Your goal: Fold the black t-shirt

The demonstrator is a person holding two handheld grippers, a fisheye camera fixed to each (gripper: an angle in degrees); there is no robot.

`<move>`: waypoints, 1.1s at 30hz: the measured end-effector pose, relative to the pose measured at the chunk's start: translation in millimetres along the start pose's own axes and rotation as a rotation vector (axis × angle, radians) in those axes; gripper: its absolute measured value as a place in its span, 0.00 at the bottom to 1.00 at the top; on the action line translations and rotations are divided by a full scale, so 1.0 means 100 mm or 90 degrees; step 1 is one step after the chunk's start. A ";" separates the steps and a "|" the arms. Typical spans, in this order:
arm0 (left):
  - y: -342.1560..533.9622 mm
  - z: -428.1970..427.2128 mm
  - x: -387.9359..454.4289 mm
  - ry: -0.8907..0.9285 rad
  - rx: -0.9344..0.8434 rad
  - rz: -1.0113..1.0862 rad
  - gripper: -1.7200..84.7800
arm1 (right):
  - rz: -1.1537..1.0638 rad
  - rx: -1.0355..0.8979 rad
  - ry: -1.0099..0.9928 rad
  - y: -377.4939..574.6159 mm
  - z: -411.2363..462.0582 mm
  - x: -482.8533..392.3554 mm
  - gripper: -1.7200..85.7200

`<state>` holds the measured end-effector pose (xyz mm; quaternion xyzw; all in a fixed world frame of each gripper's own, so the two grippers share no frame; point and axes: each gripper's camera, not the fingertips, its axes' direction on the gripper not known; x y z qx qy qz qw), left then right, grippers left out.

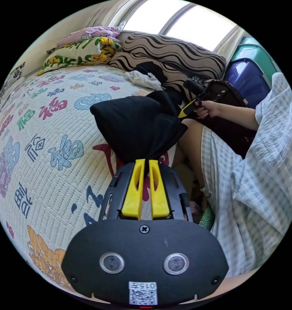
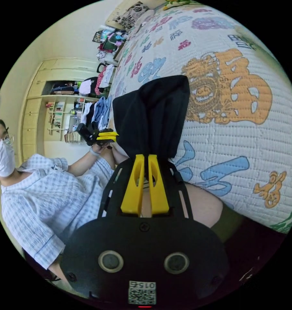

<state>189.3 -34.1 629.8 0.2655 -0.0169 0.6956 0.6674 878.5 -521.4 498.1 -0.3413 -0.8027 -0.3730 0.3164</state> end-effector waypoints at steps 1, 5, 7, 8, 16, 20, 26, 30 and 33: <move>-0.03 0.00 0.02 -0.003 -0.003 -0.006 0.03 | -0.003 0.008 -0.013 0.03 0.01 0.02 0.05; -0.13 -0.01 0.04 0.005 -0.013 -0.021 0.04 | -0.035 0.042 -0.041 0.02 -0.17 -0.04 0.12; -0.19 -0.05 0.06 0.019 -0.019 -0.017 0.05 | -0.050 0.041 -0.043 -0.08 -0.27 -0.05 0.15; -0.24 -0.10 0.07 0.037 -0.022 -0.021 0.06 | -0.053 0.040 -0.024 -0.16 -0.33 -0.05 0.16; -1.03 0.03 0.58 0.214 -0.057 0.132 0.02 | -0.039 0.007 -0.078 -0.37 -0.34 0.11 0.03; -1.26 1.15 0.85 0.279 -0.144 0.082 0.01 | 0.000 0.129 -0.158 -0.01 -0.55 0.31 0.02; -1.50 1.24 0.80 0.117 0.063 -0.051 0.01 | 0.013 0.133 -0.119 0.31 -0.60 0.35 0.02; -1.55 1.18 0.71 0.039 0.108 -0.089 0.01 | 0.030 0.130 -0.057 0.53 -0.50 0.41 0.03; -1.55 1.23 0.71 0.064 0.100 -0.098 0.01 | 0.067 0.160 -0.127 0.69 -0.37 0.62 0.05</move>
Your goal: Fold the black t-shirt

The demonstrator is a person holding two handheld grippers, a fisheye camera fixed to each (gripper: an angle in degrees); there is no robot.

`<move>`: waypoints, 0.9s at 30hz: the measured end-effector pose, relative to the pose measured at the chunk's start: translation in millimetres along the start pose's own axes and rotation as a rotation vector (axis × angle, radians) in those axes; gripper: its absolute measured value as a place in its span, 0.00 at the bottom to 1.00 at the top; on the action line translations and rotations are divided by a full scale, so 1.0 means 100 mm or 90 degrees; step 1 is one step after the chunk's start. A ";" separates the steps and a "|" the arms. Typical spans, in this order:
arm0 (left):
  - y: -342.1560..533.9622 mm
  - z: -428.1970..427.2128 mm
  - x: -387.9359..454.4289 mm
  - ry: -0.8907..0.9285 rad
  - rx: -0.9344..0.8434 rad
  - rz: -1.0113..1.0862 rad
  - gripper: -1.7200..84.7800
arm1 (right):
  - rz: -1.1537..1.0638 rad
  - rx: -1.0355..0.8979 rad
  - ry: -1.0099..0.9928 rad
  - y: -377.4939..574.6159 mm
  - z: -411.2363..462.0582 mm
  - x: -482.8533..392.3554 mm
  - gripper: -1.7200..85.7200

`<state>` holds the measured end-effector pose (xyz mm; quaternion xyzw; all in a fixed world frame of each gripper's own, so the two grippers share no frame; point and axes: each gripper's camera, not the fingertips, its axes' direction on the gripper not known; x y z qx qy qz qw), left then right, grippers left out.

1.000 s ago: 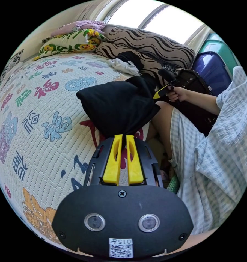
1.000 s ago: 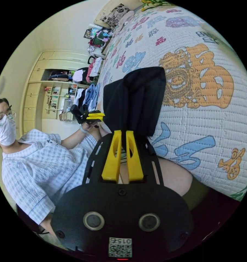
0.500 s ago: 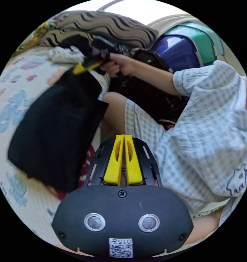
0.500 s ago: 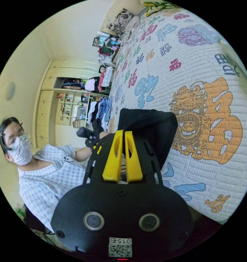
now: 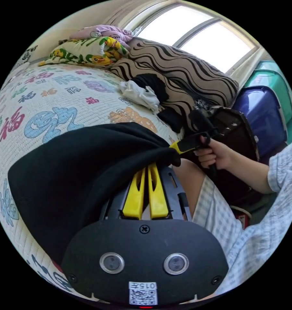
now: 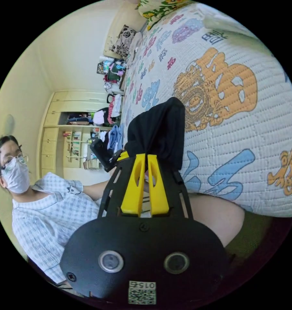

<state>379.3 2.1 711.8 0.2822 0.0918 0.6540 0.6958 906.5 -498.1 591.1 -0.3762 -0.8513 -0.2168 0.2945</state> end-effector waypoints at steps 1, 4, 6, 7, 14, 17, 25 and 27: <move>0.03 -0.04 0.02 0.032 -0.009 0.013 0.01 | -0.008 0.028 -0.039 0.05 -0.03 0.04 0.07; 0.16 -0.25 0.11 0.099 -0.048 0.059 0.01 | -0.025 0.026 -0.056 0.14 -0.05 0.08 0.10; 0.21 -0.52 0.20 0.123 -0.027 0.083 0.01 | -0.046 -0.004 -0.075 0.18 -0.01 0.07 0.12; 0.22 -0.76 0.26 0.107 0.015 0.103 0.01 | -0.067 -0.029 -0.097 0.19 0.03 0.05 0.13; 0.29 -0.68 -0.28 -0.063 -0.074 0.009 0.01 | -0.068 -0.148 0.099 0.20 0.15 0.04 0.03; 0.44 -0.62 -0.34 -0.087 -0.111 0.023 0.01 | -0.048 -0.156 0.142 0.19 0.12 0.13 0.02; 0.43 -0.80 -0.16 -0.078 -0.048 0.065 0.01 | -0.071 -0.103 0.209 0.20 0.02 -0.10 0.05; 0.43 -0.74 -0.12 -0.034 -0.056 0.079 0.01 | -0.071 -0.074 0.206 0.20 -0.01 -0.11 0.07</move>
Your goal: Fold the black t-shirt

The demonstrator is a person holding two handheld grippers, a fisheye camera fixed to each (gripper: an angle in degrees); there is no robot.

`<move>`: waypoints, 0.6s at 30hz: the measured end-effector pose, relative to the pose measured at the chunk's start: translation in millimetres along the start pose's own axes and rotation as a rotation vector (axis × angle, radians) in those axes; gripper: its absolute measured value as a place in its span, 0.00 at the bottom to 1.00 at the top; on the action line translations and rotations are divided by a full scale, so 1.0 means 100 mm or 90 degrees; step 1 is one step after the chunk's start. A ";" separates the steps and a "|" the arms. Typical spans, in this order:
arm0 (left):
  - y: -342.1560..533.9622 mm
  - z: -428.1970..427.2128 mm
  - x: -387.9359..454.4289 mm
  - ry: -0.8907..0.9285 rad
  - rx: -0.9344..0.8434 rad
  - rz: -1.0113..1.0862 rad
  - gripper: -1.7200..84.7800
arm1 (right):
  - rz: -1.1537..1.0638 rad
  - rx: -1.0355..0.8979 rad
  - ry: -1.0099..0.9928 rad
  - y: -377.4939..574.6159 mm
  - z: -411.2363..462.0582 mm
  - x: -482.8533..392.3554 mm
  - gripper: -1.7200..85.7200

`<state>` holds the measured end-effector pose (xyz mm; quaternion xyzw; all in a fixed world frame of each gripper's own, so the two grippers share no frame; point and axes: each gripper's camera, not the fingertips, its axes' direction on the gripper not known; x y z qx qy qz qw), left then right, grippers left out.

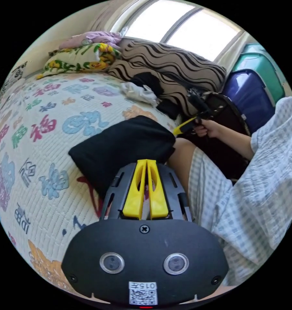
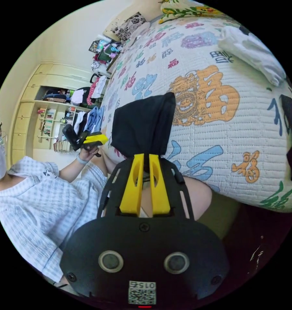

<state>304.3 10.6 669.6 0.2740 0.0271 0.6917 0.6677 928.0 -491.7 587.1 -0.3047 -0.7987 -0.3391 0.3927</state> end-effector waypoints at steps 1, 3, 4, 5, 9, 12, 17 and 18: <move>-0.01 0.12 0.03 0.046 -0.027 0.015 0.01 | 0.006 0.005 -0.021 -0.03 0.03 0.03 0.08; -0.02 0.42 0.08 0.163 -0.083 0.032 0.01 | 0.030 0.035 -0.058 -0.09 0.08 0.11 0.09; -0.03 0.65 0.11 0.207 -0.118 0.028 0.01 | 0.036 0.060 -0.080 -0.15 0.11 0.14 0.10; -0.02 0.86 0.16 0.190 -0.132 0.029 0.01 | 0.043 0.056 -0.090 -0.22 0.18 0.17 0.09; -0.09 1.14 0.05 0.065 -0.051 -0.021 0.01 | 0.045 0.012 -0.136 -0.35 0.42 0.13 0.04; -0.17 0.94 -0.12 0.022 0.056 -0.059 0.01 | 0.052 0.059 -0.116 -0.35 0.41 0.11 0.02; 0.20 1.01 -0.39 0.097 -0.072 -0.042 0.01 | 0.081 0.002 -0.081 -0.41 0.64 0.23 0.03; 0.27 0.97 -0.40 0.100 -0.083 -0.036 0.01 | 0.080 0.000 -0.079 -0.41 0.65 0.23 0.03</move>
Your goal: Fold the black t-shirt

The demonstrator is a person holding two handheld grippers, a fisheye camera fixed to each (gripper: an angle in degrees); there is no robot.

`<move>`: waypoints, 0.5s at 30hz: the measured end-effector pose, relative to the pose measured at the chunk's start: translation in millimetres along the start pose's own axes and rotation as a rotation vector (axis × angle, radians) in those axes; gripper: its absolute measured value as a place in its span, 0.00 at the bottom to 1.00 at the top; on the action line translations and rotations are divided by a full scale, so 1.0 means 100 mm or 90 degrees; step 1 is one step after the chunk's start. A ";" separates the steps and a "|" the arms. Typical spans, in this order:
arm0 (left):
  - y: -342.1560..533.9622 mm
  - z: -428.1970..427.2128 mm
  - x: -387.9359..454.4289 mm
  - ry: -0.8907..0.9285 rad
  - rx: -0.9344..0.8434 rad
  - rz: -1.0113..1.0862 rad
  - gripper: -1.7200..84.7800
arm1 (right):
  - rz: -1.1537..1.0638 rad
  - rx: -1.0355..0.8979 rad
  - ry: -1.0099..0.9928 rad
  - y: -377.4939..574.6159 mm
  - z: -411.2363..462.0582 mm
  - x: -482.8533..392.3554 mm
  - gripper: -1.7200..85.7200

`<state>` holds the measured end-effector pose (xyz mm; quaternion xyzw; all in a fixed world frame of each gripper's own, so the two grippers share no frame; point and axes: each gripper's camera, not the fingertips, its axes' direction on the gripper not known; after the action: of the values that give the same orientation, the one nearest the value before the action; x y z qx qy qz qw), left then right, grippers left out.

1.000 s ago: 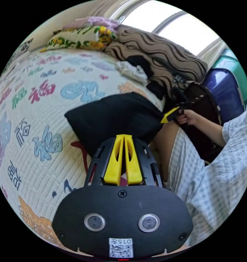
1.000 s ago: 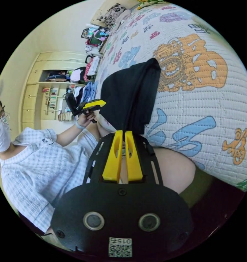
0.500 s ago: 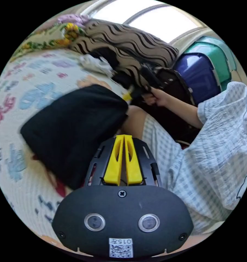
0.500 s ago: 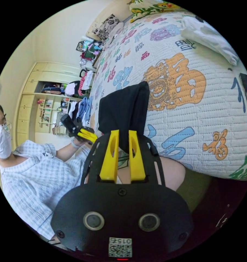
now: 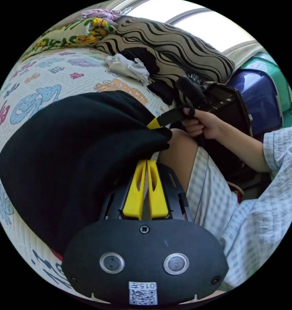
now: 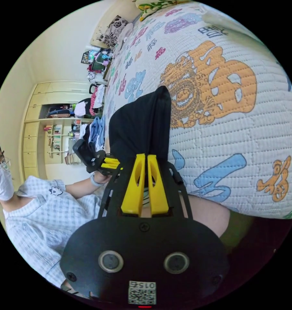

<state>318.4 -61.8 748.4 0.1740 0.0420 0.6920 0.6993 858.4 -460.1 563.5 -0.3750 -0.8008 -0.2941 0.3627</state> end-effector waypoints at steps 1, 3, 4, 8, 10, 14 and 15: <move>0.13 -0.09 -0.03 0.006 -0.031 0.002 0.01 | -0.005 -0.005 0.009 -0.01 0.02 -0.03 0.03; 0.34 -0.41 -0.07 0.078 -0.020 0.013 0.01 | -0.027 -0.012 0.018 -0.02 0.03 -0.12 0.05; 0.48 -0.75 -0.12 0.123 0.049 0.005 0.02 | -0.043 -0.007 0.017 -0.02 0.01 -0.18 0.07; 1.11 -1.81 -0.74 -0.088 0.261 -0.223 0.11 | -0.037 0.038 0.017 -0.18 0.02 -0.18 0.17; 1.35 -1.92 -1.18 -0.085 0.245 -0.312 0.14 | -0.039 0.029 -0.004 -0.31 0.11 -0.15 0.17; 1.69 -1.77 -1.75 0.039 0.138 -0.339 0.16 | -0.028 -0.037 -0.048 -0.61 0.46 -0.05 0.16; 1.73 -1.75 -1.79 0.041 0.125 -0.337 0.16 | -0.029 -0.044 -0.055 -0.64 0.50 -0.05 0.15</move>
<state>94.6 -208.1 604.1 0.2021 0.1748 0.4831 0.8338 790.3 -459.4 518.7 -0.3816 -0.8135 -0.3128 0.3077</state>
